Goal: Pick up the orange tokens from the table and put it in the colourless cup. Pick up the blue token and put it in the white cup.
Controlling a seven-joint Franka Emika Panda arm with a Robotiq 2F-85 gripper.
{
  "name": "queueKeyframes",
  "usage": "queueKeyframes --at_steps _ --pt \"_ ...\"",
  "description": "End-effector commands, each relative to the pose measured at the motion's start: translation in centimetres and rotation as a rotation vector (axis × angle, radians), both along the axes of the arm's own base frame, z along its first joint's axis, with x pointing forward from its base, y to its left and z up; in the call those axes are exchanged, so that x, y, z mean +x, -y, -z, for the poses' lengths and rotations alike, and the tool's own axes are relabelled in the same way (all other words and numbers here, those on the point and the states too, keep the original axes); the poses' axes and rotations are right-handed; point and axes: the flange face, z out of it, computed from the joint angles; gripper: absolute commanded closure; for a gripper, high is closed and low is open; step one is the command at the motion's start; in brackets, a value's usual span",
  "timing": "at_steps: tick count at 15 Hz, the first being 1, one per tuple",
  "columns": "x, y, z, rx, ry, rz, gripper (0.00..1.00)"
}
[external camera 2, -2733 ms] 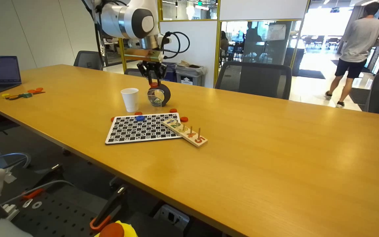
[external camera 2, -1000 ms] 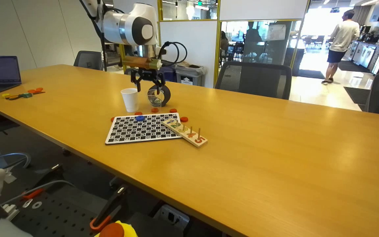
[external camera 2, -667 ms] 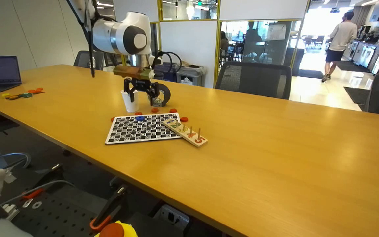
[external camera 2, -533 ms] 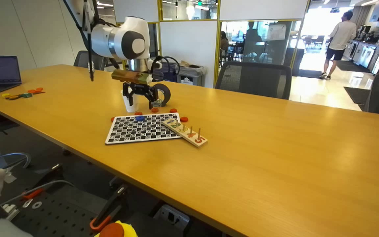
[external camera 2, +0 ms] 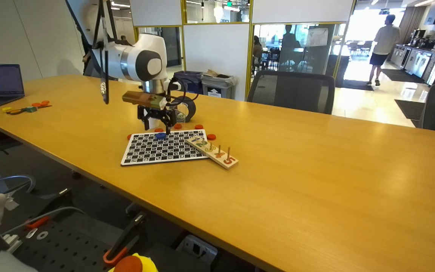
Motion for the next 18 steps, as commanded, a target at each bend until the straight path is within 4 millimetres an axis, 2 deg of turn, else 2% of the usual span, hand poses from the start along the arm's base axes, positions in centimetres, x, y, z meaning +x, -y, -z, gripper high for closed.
queueKeyframes --at_steps 1,10,16,17,18 --pt "0.8 -1.0 0.6 -0.016 0.026 0.037 0.0" --pt "2.0 -0.5 1.4 -0.079 0.068 0.14 0.0" --pt "2.2 -1.0 1.7 -0.07 0.063 0.148 0.0" --pt "2.2 -1.0 1.8 -0.066 0.059 0.15 0.25" --pt "2.2 -1.0 1.9 -0.066 0.055 0.15 0.27"
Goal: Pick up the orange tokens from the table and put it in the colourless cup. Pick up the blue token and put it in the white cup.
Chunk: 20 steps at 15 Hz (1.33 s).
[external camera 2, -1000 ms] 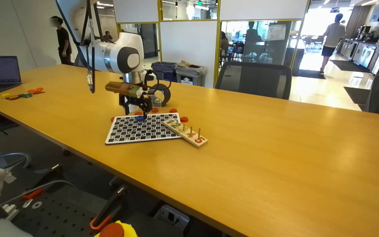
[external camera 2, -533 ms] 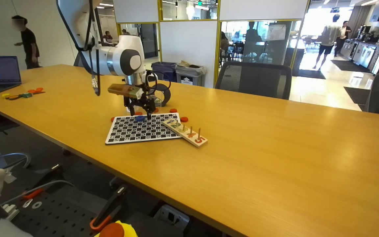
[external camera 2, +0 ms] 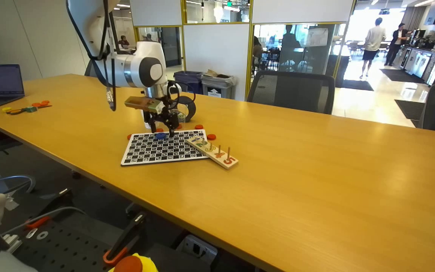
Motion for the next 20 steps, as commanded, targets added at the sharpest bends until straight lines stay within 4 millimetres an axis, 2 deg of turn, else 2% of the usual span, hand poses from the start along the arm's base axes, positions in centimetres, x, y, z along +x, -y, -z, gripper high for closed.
queueKeyframes --at_steps 1,7,10,12,14,18,20 --pt "0.4 -0.4 0.0 0.007 -0.002 0.014 0.34" --pt "0.1 -0.8 -0.9 0.011 -0.02 0.011 0.81" --pt "0.1 -0.5 -1.4 0.005 -0.022 0.016 0.82" --pt "0.2 -0.1 -2.8 0.007 -0.02 -0.002 0.82" --pt "0.3 -0.3 -5.1 -0.001 0.001 -0.026 0.82" --pt "1.1 -3.0 -9.9 -0.017 0.033 -0.11 0.82" --pt "1.7 -5.0 -11.6 -0.018 0.045 -0.154 0.82"
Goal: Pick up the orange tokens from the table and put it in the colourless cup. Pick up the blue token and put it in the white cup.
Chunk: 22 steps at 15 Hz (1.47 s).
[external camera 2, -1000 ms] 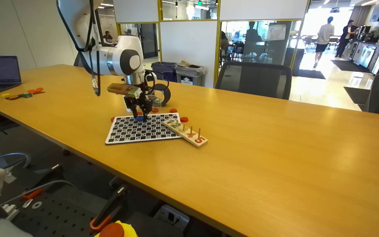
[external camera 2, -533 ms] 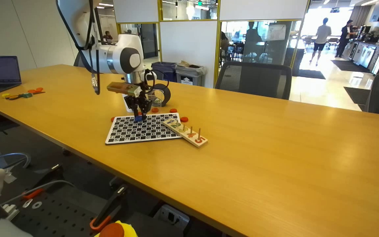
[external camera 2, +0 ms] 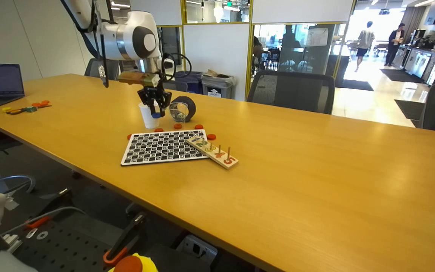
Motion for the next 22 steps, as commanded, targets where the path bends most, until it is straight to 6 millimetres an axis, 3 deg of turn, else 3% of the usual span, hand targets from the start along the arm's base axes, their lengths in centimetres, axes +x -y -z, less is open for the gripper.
queueKeyframes --at_steps 1,5,12,22 --pt "1.1 -3.3 -3.5 -0.008 0.017 -0.087 0.82" --pt "3.6 -5.9 -4.0 0.014 0.008 -0.163 0.82" --pt "8.3 -6.7 -2.6 0.036 -0.015 -0.268 0.82" --pt "10.6 -8.7 -1.6 0.053 -0.053 -0.333 0.82"
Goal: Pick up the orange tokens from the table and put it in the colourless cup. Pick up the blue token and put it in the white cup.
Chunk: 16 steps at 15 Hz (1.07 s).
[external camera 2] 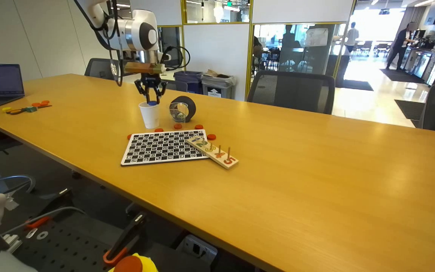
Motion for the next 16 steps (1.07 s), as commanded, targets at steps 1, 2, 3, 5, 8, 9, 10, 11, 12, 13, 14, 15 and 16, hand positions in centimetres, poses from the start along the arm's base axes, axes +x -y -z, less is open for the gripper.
queueKeyframes --at_steps 1,2,3,5,8,9,10,11,12,13,14,15,16 --pt "1.2 -1.1 -0.4 0.026 -0.018 -0.031 0.82" --pt "1.2 -1.3 -0.3 0.027 -0.023 -0.035 0.82" --pt "1.3 -1.4 -0.3 0.03 -0.027 -0.039 0.82" --pt "1.3 -1.5 -0.1 0.032 -0.04 -0.043 0.77" --pt "1.3 -1.2 -0.2 0.027 -0.046 -0.038 0.25" --pt "1.2 -1.0 -0.6 0.021 -0.038 -0.033 0.16" --pt "1.2 -0.9 -1.0 0.017 -0.032 -0.029 0.09" --pt "1.1 -0.5 -1.6 0.014 -0.021 -0.019 0.02" --pt "1.1 0.0 -2.3 0.014 -0.012 -0.007 0.0" --pt "1.2 0.9 -3.0 0.018 -0.004 0.021 0.0" --pt "1.2 1.7 -3.8 0.021 0.004 0.039 0.0" --pt "1.2 2.9 -4.7 0.019 0.02 0.087 0.0" --pt "1.3 4.2 -5.4 0.023 0.029 0.132 0.0"
